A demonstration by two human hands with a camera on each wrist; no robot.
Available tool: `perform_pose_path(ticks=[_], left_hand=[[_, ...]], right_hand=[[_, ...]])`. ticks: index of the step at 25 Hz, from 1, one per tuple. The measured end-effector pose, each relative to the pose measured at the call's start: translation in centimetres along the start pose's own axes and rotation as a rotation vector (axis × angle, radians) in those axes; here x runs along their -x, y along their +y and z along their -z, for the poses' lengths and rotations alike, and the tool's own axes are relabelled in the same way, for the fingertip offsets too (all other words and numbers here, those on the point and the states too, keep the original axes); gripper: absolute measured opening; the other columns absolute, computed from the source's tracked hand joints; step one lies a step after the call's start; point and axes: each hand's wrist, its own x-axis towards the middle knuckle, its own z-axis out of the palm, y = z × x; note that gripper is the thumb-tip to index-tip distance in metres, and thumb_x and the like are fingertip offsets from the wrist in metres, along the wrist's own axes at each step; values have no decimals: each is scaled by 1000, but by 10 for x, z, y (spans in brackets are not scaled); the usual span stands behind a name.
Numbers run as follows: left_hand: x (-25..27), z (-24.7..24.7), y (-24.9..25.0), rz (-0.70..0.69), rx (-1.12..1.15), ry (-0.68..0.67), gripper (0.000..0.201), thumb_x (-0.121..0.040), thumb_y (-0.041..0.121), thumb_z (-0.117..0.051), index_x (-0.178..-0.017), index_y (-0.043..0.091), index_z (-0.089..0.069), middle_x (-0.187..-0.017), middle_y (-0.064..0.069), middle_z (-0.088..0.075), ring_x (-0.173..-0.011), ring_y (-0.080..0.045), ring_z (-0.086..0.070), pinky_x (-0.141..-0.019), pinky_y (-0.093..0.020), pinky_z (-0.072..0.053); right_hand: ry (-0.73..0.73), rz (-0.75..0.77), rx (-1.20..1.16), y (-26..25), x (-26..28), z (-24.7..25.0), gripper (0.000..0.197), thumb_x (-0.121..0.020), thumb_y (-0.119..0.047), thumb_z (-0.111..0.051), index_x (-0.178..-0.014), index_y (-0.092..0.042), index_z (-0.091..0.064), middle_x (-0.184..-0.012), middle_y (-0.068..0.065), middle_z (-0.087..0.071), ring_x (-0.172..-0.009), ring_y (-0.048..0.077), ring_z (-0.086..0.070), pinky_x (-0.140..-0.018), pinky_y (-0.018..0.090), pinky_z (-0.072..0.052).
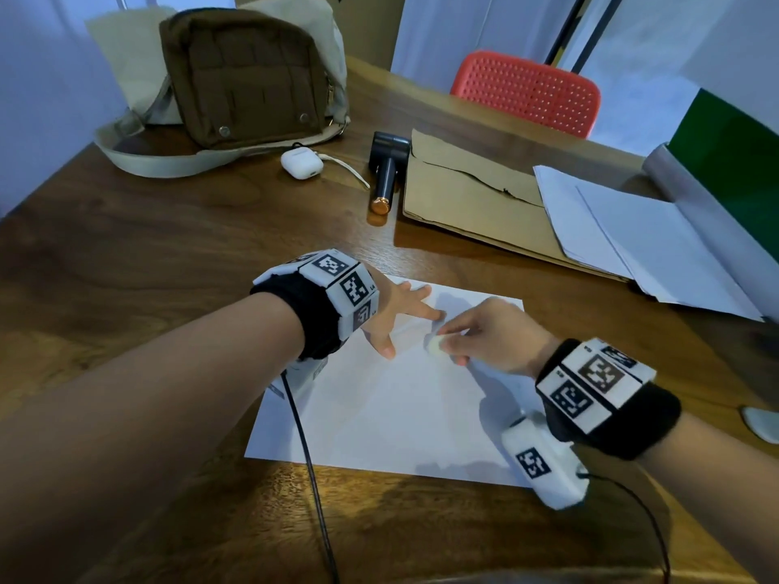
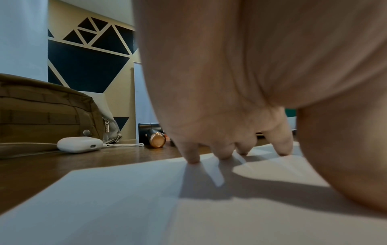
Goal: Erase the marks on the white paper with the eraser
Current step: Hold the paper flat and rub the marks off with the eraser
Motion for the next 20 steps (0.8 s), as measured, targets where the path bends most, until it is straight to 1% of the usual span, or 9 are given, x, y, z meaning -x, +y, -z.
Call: perform_pose_path(ticks=[4, 6, 10, 11, 13, 15, 16, 18, 20], left_hand=[[-2, -6, 1, -22, 180, 90, 85, -85, 38, -65, -150, 33, -11, -159, 4, 5, -147, -17, 0, -116, -41, -12], [-7, -9, 3, -31, 218, 133, 90, -78, 43, -71, -148, 30, -15, -159, 1, -3, -146, -18, -5, -116, -42, -15], [-17, -9, 7, 13, 62, 67, 111, -74, 50, -72, -150, 31, 6, -159, -2, 15, -147, -25, 11, -118, -50, -7], [-18, -9, 7, 21, 44, 48, 113, -74, 51, -71, -150, 31, 10, -158, -2, 18, -146, -28, 13, -118, -52, -6], [-19, -9, 8, 29, 25, 22, 115, -74, 52, -70, -149, 31, 14, -157, -3, 20, -146, -31, 13, -117, -54, -6], [-20, -9, 9, 40, 22, 17, 115, -75, 51, -70, -149, 28, 16, -157, -4, 21, -146, -32, 13, -116, -53, -5], [-19, -9, 10, 40, 16, 16, 115, -76, 51, -70, -149, 26, 16, -157, -5, 21, -146, -32, 13, -116, -52, -4], [-17, -9, 11, 31, 11, 23, 115, -77, 50, -69, -149, 24, 16, -157, -7, 20, -145, -33, 13, -116, -51, -3], [-16, -9, 11, 21, 19, 33, 114, -77, 49, -69, -149, 23, 15, -157, -7, 20, -145, -33, 13, -116, -50, -3]], right_hand=[[163, -157, -37, 31, -9, 21, 27, -82, -32, -63, -78, -9, -75, -63, 3, -67, -41, 6, -43, -43, 11, -33], [121, -118, -80, 33, 6, 18, 25, -84, -28, -62, -83, -7, -75, -59, -1, -63, -36, 4, -42, -39, 8, -32], [-182, 9, -90, 18, 32, 1, 23, -87, -16, -58, -87, 2, -73, -61, 2, -59, -35, 1, -44, -40, 5, -34], [-171, 14, -69, 17, 27, 3, 23, -87, -16, -58, -86, 1, -73, -64, 3, -60, -35, 0, -45, -39, 5, -34], [-17, -35, -67, 24, 7, 11, 23, -87, -21, -59, -86, -3, -74, -66, 4, -63, -34, -1, -45, -38, 5, -34], [108, -53, -103, 28, -3, 13, 28, -85, -26, -60, -78, -3, -74, -65, 4, -64, -38, 1, -45, -45, 7, -36], [103, -31, -116, 28, -2, 8, 29, -85, -26, -60, -74, -2, -73, -64, 4, -64, -44, 2, -47, -53, 12, -39], [-13, 48, -94, 24, 12, -7, 25, -85, -20, -60, -72, -3, -73, -64, 2, -64, -56, 6, -51, -66, 18, -42], [-94, 77, -54, 18, 19, -9, 24, -85, -18, -59, -67, -9, -72, -62, 0, -63, -57, 6, -51, -65, 17, -41]])
